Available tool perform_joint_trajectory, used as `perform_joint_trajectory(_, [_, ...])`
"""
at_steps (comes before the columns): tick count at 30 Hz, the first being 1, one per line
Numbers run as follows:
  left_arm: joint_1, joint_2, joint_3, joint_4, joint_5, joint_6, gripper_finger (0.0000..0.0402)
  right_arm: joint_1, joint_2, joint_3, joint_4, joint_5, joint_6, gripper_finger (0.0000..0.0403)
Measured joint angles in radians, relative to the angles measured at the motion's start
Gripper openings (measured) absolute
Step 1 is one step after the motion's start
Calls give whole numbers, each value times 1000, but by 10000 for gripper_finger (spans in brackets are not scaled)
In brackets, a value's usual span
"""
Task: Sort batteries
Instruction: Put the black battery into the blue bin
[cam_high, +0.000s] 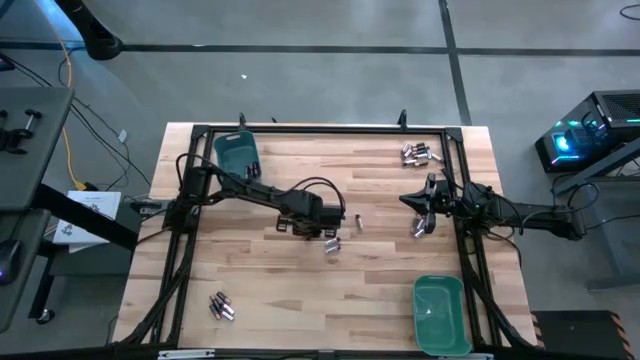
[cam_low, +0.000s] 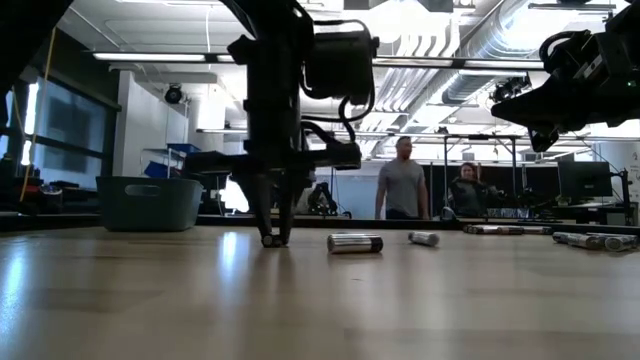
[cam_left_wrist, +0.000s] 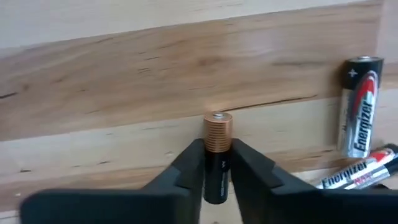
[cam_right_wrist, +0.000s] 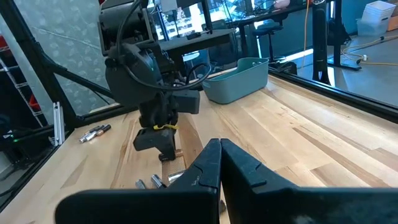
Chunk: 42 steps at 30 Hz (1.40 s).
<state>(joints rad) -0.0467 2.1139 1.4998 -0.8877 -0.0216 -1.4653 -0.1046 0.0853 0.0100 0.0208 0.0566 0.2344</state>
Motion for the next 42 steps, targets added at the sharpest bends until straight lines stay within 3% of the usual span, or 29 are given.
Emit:
perform_joint_trajectory(2, [0, -1, 0, -5, 1, 26, 26, 0, 0, 0, 0, 0, 0, 0])
perform_joint_trajectory(8, [-1, -61, 13, -20, -43, 63, 26, 0, 0, 0, 0, 0, 0, 0])
perform_joint_trajectory(13, [6, -189, 85, -63, -205, 109, 26, 0, 0, 0, 0, 0, 0, 0])
perform_joint_trajectory(21, [93, -432, 161, -338, -460, 143, 26, 0, 0, 0, 0, 0, -10, 0])
perform_joint_trajectory(29, [347, -507, 138, -638, -415, 347, 26, 0, 0, 0, 0, 0, -17, 0])
perform_joint_trajectory(35, [566, -506, -70, -579, -312, 589, 26, 0, 0, 0, 0, 0, 13, 0])
perform_joint_trajectory(42, [692, -510, -298, -390, -260, 750, 30, 0, 0, 0, 0, 0, 99, 0])
